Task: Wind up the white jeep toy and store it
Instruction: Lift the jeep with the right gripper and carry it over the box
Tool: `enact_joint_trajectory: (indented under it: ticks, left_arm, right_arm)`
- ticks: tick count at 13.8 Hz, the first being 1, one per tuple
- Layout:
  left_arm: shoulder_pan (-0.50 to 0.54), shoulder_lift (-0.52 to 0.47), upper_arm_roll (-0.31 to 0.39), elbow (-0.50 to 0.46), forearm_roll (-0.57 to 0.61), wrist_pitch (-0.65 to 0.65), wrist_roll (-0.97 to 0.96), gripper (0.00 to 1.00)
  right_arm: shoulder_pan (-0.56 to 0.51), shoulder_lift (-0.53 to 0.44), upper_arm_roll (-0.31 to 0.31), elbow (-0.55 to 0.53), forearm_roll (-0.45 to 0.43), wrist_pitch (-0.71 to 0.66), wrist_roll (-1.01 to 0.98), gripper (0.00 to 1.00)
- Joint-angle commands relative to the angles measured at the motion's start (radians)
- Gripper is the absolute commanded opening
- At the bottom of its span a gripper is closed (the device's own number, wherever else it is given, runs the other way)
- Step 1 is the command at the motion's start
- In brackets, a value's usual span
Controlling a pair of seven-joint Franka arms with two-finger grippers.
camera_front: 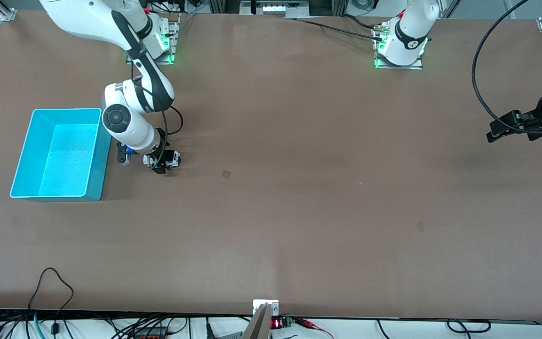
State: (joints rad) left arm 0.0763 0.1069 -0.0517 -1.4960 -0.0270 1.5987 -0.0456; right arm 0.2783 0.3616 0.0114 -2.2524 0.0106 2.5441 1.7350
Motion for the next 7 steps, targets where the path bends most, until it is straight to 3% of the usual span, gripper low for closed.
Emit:
enact_joint_trajectory:
  ticks: [1,4,7]
  left_arm:
    - [0.002,-0.024,0.003,-0.017,-0.008,-0.003,0.023,1.00]
    - [0.005,-0.018,0.004,-0.018,-0.008,-0.002,0.023,1.00]
    - [0.004,-0.018,0.003,-0.018,-0.008,0.000,0.023,1.00]
  right_arm:
    - [0.004,0.005,-0.004,0.008,0.011,-0.001,-0.040,0.35]
    - [0.004,0.005,-0.004,0.008,0.011,-0.001,-0.067,0.11]
    - [0.001,-0.003,-0.004,0.010,0.011,-0.019,-0.115,0.00]
